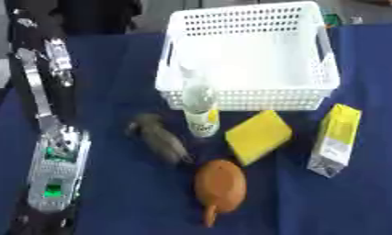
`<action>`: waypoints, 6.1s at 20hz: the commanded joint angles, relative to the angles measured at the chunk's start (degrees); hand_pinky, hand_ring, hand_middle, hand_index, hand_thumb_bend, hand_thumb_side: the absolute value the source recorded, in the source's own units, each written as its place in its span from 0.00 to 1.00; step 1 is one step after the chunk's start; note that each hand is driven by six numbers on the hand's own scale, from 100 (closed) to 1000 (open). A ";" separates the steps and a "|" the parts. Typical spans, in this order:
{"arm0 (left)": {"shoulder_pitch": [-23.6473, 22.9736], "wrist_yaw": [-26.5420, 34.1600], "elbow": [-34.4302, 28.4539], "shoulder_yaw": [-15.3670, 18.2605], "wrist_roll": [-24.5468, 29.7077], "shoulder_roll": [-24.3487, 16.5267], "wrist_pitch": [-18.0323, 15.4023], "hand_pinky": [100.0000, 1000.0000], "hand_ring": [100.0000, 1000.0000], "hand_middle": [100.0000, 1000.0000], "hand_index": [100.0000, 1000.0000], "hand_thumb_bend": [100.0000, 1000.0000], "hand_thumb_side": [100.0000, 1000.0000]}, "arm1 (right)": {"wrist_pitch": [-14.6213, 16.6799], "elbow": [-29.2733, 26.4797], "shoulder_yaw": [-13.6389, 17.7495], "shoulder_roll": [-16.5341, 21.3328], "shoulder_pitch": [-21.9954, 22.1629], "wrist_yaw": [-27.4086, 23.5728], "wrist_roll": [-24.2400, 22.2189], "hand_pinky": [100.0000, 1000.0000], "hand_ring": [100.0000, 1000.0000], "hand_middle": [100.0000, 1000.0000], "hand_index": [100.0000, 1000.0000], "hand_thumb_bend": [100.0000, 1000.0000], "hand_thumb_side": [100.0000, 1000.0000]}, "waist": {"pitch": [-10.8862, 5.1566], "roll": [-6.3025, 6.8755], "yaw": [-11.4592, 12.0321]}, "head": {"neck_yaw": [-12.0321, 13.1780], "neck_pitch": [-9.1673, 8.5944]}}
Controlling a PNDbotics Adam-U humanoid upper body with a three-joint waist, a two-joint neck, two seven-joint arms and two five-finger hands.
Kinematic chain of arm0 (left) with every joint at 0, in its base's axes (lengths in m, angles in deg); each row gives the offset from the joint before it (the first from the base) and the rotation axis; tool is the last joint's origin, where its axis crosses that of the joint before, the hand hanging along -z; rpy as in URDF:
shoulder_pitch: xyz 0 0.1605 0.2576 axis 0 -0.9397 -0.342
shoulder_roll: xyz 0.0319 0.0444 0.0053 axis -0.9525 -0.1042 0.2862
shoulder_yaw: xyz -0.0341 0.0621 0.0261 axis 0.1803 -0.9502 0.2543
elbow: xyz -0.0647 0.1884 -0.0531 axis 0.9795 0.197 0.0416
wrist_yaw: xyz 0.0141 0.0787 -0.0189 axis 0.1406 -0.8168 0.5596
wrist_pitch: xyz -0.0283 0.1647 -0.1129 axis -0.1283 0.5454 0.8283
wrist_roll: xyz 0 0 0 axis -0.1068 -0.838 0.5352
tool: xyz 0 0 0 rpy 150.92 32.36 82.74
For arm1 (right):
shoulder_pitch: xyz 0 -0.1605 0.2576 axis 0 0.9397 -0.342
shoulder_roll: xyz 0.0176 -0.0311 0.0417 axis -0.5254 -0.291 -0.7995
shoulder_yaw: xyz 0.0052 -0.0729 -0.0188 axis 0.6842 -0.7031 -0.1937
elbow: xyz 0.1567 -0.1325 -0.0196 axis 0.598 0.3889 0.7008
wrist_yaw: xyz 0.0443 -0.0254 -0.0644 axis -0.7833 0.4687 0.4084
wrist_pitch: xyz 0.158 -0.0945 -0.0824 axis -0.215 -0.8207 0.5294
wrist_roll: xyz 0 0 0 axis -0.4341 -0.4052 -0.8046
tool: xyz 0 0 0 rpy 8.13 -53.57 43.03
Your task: Pick up objects on the table and place them in the box.
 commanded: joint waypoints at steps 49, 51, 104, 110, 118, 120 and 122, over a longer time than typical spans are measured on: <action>4.55 -10.74 -0.80 -4.31 1.87 -1.92 -0.82 0.76 0.80 0.79 0.82 0.00 0.78 | -8.17 10.71 -17.98 -18.79 -7.18 44.90 -49.44 0.72 0.82 0.84 0.88 0.02 1.00 | -5.53 -2.98 0.53 | -4.40 -6.72; 4.57 -10.74 -0.80 -4.32 1.93 -1.81 -0.82 0.76 0.80 0.79 0.81 0.00 0.78 | -8.31 10.42 -18.12 -19.55 -6.03 46.31 -49.29 0.72 0.82 0.84 0.88 0.01 1.00 | -5.46 -3.01 0.57 | -4.44 -6.74; 7.08 -8.89 -0.80 -5.82 3.20 0.92 1.39 0.72 0.70 0.66 0.75 0.00 0.74 | -9.06 1.78 -13.42 -23.40 11.87 44.53 -69.47 0.54 0.89 0.92 1.00 0.00 1.00 | -3.60 -3.88 1.19 | -5.88 -8.66; 7.44 -8.55 -0.80 -6.02 3.23 1.32 1.66 0.72 0.70 0.66 0.74 0.00 0.74 | -8.90 1.30 -13.42 -23.88 11.91 44.98 -69.28 0.54 0.88 0.91 1.00 0.00 1.00 | -3.46 -3.90 1.27 | -5.96 -8.83; 7.85 -8.11 -0.80 -6.36 3.39 1.76 1.58 0.72 0.70 0.65 0.74 0.00 0.72 | -8.07 0.53 -13.29 -24.54 12.06 44.85 -71.23 0.56 0.88 0.92 1.00 0.00 1.00 | -3.26 -4.08 1.67 | -6.46 -8.87; 7.91 -8.00 -0.80 -6.40 3.44 1.81 1.61 0.72 0.70 0.65 0.74 0.00 0.71 | -8.06 0.24 -13.19 -24.68 12.03 44.23 -71.57 0.56 0.88 0.92 1.00 0.00 1.00 | -3.27 -4.19 1.66 | -6.51 -8.89; 8.01 -7.87 -0.80 -6.48 3.54 1.90 1.62 0.72 0.69 0.65 0.74 0.00 0.70 | -8.13 0.14 -13.07 -24.77 12.08 43.91 -71.95 0.55 0.88 0.91 1.00 0.00 1.00 | -3.24 -4.25 1.69 | -6.59 -9.04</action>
